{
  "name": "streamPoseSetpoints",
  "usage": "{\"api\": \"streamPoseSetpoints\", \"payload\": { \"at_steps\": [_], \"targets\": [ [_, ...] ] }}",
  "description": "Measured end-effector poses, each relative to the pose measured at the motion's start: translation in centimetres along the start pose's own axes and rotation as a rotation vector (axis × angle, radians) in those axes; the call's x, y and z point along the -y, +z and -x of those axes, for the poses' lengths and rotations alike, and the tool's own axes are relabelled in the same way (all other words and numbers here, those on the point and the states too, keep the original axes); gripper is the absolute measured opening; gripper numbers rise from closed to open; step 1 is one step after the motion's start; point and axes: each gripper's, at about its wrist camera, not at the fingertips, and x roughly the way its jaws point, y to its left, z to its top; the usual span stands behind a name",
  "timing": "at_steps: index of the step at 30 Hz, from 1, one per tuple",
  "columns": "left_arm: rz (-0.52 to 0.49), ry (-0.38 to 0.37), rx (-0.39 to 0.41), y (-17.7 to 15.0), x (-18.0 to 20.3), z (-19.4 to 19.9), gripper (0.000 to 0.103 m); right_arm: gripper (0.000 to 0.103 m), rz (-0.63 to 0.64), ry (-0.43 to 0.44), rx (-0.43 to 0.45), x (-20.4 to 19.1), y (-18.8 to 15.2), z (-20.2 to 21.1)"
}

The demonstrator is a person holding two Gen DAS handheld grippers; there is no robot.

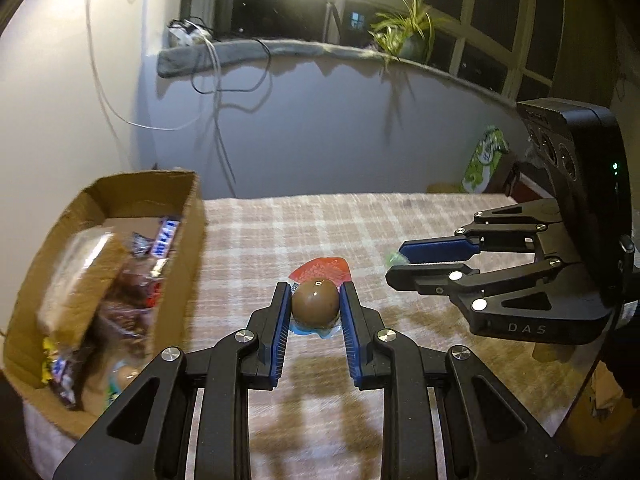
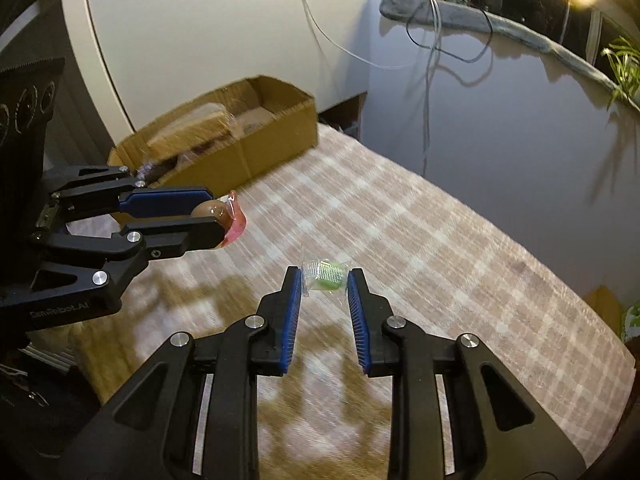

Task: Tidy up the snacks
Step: 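Carry the chocolate egg and green candy into the box and open both tools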

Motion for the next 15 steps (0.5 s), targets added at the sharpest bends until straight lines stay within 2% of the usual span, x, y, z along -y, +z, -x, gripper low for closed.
{"api": "streamPoseSetpoints", "payload": {
  "at_steps": [8,15],
  "targets": [
    [0.037,0.054,0.046,-0.3,-3.3,2.9,0.023,0.025,0.041,0.021,0.060,-2.9,3.3,1.0],
    [0.074,0.101,0.059,-1.1,-6.2,4.4,0.023,0.025,0.057,0.043,0.098,-4.5,7.1,0.2]
  ]
}}
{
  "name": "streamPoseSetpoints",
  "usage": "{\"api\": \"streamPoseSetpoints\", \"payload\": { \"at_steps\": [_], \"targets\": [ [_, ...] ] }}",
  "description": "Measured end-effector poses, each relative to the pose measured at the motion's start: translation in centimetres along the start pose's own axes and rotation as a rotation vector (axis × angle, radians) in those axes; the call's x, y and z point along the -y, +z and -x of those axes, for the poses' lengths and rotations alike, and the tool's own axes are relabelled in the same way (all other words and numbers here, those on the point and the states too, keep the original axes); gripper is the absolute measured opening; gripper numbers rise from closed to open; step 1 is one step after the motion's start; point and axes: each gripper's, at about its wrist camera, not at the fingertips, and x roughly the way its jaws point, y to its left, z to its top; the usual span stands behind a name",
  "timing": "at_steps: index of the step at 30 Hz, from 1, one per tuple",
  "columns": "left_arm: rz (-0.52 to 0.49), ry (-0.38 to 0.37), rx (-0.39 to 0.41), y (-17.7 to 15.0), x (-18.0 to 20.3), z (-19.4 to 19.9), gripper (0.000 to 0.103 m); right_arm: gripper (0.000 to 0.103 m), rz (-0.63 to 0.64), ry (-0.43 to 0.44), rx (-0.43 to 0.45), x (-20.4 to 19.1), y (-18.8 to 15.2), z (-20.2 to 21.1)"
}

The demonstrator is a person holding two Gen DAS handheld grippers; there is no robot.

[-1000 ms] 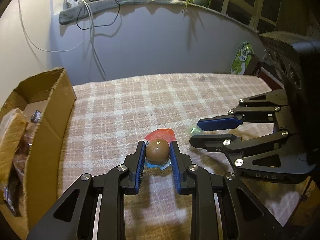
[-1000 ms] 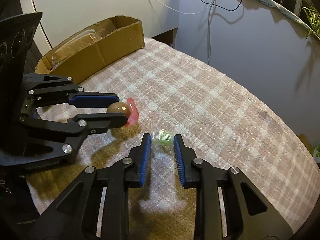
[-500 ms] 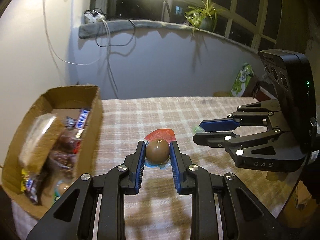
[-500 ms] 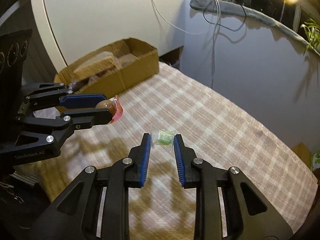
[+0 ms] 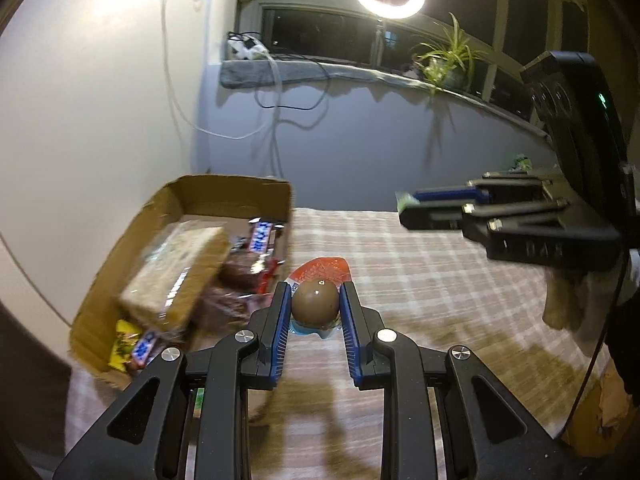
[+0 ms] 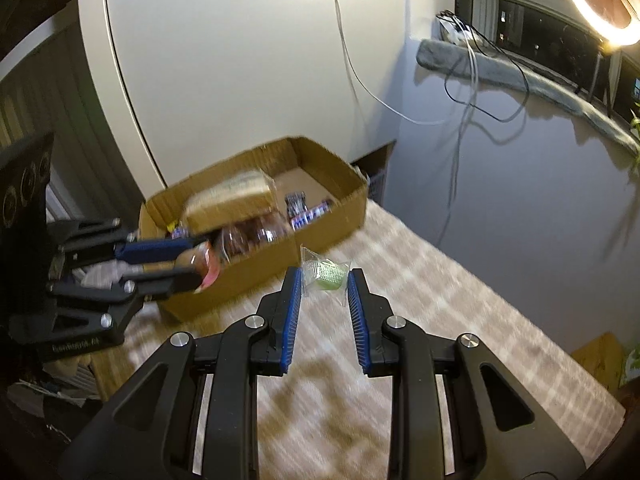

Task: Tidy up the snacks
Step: 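Carry the chocolate egg and green candy into the box and open both tools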

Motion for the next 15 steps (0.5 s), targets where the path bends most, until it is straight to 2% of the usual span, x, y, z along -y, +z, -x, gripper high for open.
{"api": "streamPoseSetpoints", "payload": {
  "at_steps": [7,15],
  "targets": [
    [0.035,0.037,0.004,-0.4,-2.4,0.4,0.023,0.025,-0.022,0.040,0.003,-0.6,3.4,-3.4],
    [0.057,0.070,-0.008,-0.7,-4.4,0.3,0.023,0.025,-0.009,0.063,-0.034,-1.9,6.3,-8.0]
  ]
}}
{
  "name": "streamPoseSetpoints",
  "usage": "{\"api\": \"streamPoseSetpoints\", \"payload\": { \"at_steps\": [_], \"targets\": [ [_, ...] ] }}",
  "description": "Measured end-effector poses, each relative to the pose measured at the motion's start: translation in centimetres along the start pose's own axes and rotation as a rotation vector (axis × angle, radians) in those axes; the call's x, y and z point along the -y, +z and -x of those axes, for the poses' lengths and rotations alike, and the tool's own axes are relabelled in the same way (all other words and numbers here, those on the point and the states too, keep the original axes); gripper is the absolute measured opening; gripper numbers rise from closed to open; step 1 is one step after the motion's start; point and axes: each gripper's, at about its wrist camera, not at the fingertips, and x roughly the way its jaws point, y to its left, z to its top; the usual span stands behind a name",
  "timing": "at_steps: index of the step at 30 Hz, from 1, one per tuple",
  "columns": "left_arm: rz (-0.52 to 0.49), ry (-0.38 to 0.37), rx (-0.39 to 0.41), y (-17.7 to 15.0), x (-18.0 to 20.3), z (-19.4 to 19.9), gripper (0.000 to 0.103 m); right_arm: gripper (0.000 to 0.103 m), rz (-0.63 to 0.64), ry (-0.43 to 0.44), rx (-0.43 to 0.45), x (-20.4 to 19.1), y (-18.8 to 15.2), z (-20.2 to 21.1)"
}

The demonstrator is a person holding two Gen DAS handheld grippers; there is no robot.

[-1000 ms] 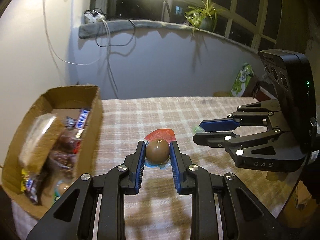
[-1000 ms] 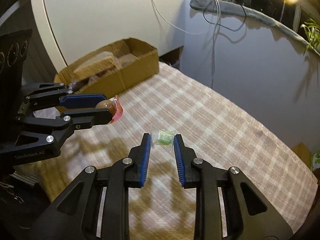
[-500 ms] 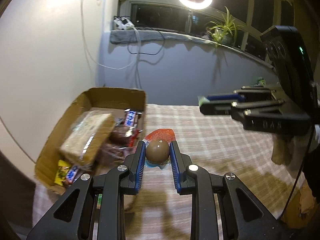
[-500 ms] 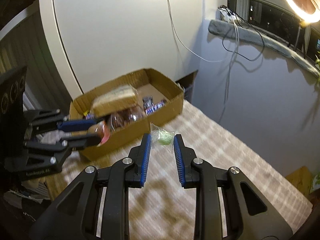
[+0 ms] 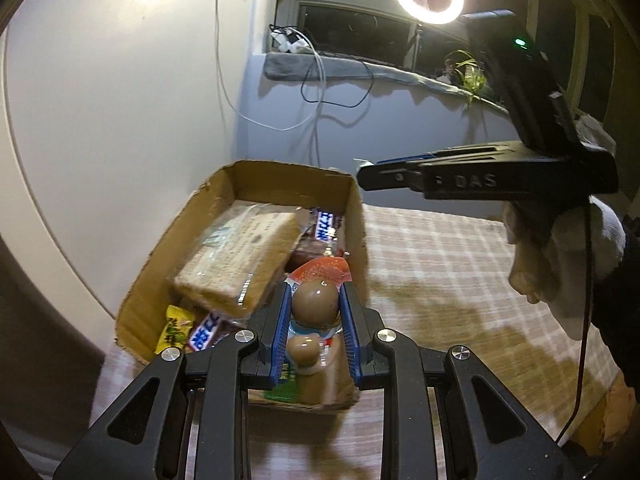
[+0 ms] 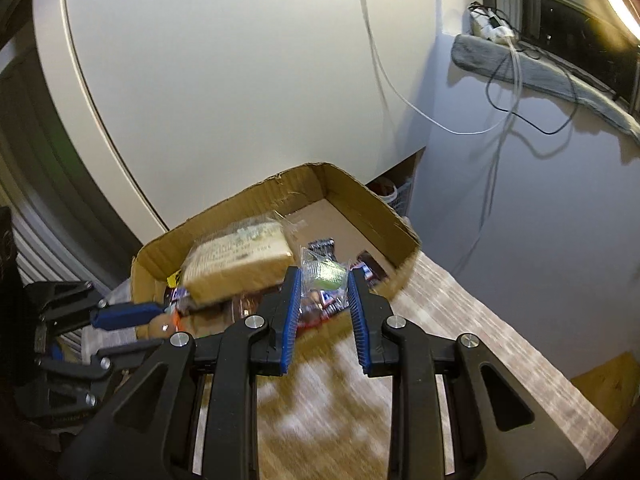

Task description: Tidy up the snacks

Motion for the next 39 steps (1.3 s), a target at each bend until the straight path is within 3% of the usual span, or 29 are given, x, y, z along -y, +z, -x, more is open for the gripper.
{"api": "streamPoseSetpoints", "payload": {
  "at_steps": [11,20,25,29,33,34,35,36,37,39],
  "targets": [
    [0.003,0.015,-0.010,-0.1,-0.9,-0.5,0.023,0.025,-0.009,0.011,-0.054,0.0,1.4,-4.5],
    [0.003,0.014,-0.020,0.1,-1.2,-1.0,0.023,0.025,-0.018,0.016,-0.073,0.4,1.5,-5.7],
    [0.000,0.021,-0.022,0.2,-1.2,-1.1,0.024,0.031,-0.012,0.016,-0.075,0.4,1.6,-5.8],
    [0.000,0.028,-0.024,0.2,-1.1,-1.2,0.025,0.056,-0.011,0.009,-0.067,0.4,1.7,-5.7],
    [0.005,0.034,-0.021,0.2,-1.2,-1.2,0.033,0.060,-0.006,0.002,-0.065,0.3,1.7,-5.7],
    [0.005,0.036,-0.020,0.2,-1.2,-1.1,0.042,0.065,-0.007,-0.002,-0.066,0.3,1.7,-5.8],
    [0.005,0.039,-0.018,0.2,-1.3,-1.1,0.053,0.077,-0.007,-0.006,-0.065,0.3,1.7,-5.7],
    [0.004,0.042,-0.014,0.2,-1.2,-1.0,0.058,0.086,-0.008,-0.011,-0.060,0.2,1.7,-5.7],
    [0.003,0.044,-0.012,0.2,-1.2,-1.0,0.065,0.088,-0.011,-0.010,-0.052,0.3,1.7,-5.5],
    [-0.004,0.053,-0.008,0.1,-1.1,-0.9,0.070,0.092,-0.023,0.001,-0.045,0.4,1.7,-5.4]
  ]
}}
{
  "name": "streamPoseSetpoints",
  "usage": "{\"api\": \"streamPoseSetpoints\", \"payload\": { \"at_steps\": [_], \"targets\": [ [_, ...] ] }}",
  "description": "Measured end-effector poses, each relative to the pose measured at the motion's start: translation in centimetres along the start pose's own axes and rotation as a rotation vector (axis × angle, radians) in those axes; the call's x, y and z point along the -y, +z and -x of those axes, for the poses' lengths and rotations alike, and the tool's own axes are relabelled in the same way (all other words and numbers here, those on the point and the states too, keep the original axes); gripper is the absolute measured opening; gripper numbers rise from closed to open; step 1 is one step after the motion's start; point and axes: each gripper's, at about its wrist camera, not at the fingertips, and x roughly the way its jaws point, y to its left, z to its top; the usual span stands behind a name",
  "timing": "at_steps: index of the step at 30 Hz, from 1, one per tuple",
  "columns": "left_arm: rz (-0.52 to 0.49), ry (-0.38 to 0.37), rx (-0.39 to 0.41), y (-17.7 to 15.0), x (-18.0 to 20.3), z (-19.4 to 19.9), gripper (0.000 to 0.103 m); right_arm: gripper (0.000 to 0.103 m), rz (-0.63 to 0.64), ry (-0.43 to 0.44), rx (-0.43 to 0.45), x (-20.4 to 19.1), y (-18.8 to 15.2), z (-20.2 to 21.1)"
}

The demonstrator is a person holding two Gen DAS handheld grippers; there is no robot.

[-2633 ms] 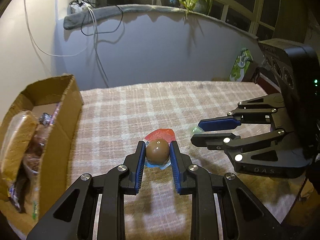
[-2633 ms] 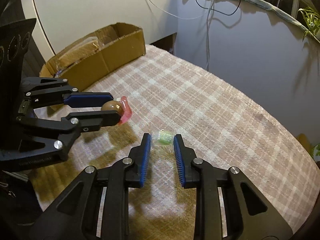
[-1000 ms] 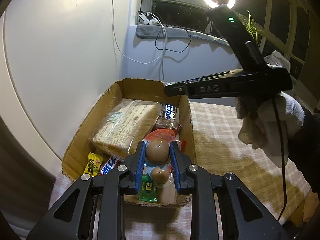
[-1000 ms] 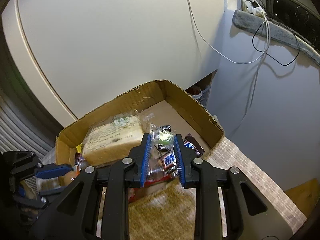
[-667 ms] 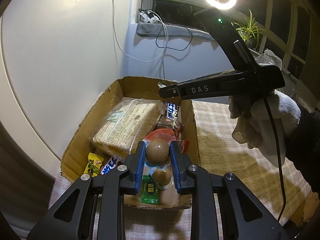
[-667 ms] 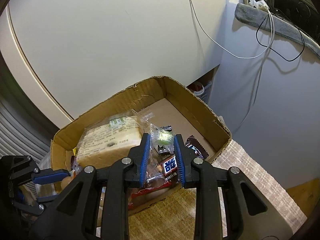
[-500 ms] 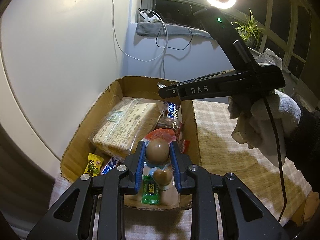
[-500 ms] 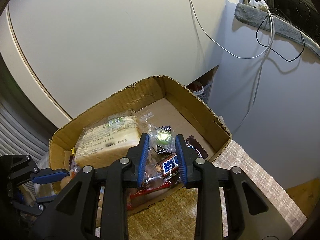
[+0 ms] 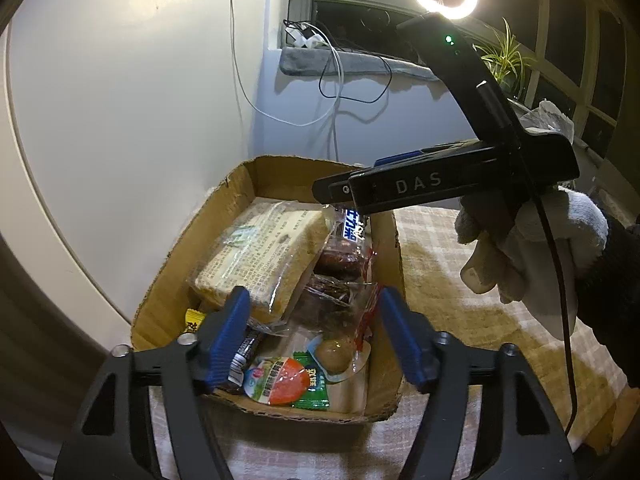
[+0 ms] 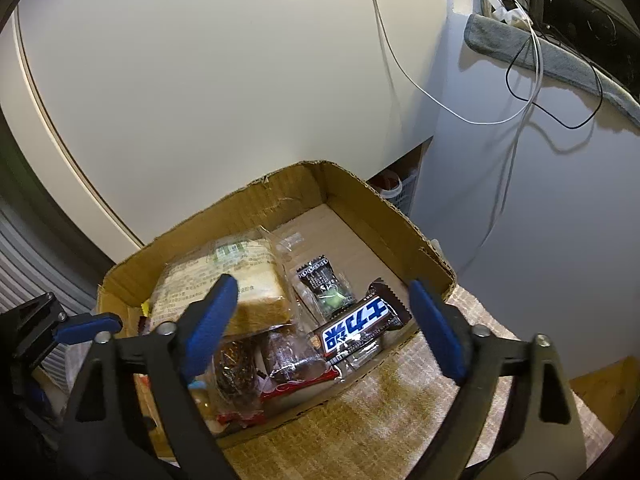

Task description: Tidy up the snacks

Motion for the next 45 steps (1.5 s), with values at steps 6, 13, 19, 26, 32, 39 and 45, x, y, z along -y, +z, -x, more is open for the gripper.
{"api": "streamPoseSetpoints", "payload": {
  "at_steps": [6,13,19,26,32,39,45],
  "targets": [
    [-0.006,0.016,-0.006,0.0,0.1,-0.1,0.077,0.092,-0.008,-0.010,-0.014,0.1,-0.1,-0.1],
    [0.001,0.017,-0.009,0.1,0.0,-0.1,0.078,0.092,-0.018,-0.004,0.000,0.1,-0.2,0.6],
    [0.001,0.019,-0.001,0.3,0.1,0.4,0.078,0.092,-0.010,-0.005,0.028,-0.5,-0.1,1.8],
    [0.006,0.027,0.014,0.4,0.3,1.5,0.078,0.092,-0.010,-0.009,0.066,-1.2,-0.7,3.8],
    [0.020,0.039,0.036,0.1,0.5,3.0,0.078,0.092,-0.006,-0.010,0.101,-2.0,-1.6,6.0],
    [0.028,0.061,0.059,-0.7,1.0,4.9,0.078,0.092,-0.014,-0.039,0.155,-2.8,-3.2,9.0],
    [0.043,0.076,0.077,-1.5,1.8,6.3,0.080,0.101,-0.019,-0.077,0.198,-3.7,-5.7,12.0]
  ]
}}
